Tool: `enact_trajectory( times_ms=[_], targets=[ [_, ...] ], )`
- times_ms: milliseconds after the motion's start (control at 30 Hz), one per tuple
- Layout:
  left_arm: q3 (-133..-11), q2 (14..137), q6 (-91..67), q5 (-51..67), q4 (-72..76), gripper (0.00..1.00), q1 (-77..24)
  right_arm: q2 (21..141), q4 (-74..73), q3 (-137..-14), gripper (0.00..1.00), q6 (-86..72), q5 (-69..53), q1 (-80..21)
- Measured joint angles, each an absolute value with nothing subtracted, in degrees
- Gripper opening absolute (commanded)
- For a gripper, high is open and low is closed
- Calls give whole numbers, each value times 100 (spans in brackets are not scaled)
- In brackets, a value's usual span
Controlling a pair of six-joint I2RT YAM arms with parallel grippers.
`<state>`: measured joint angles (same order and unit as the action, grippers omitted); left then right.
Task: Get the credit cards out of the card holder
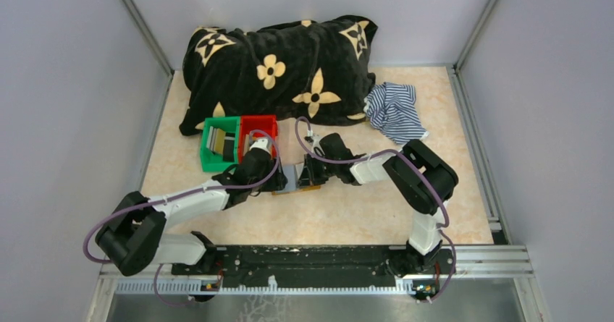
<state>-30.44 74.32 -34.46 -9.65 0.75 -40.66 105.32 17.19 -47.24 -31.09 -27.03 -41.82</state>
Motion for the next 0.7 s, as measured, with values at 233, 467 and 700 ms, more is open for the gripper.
enact_trajectory(
  times_ms=[233, 467, 700],
  targets=[
    [-3041, 7299, -3448, -873, 93, 61, -4066, 10567, 1780, -4724, 0, -3142, -2749, -4171],
    [-3055, 7435, -3444, -633, 381, 61, -4066, 10569, 1780, -4724, 0, -3162, -2755, -4156],
    [-3065, 7607, -3446, -576, 412, 62, -4066, 10595, 1806, -4724, 0, -3179, -2814, -4139]
  ],
)
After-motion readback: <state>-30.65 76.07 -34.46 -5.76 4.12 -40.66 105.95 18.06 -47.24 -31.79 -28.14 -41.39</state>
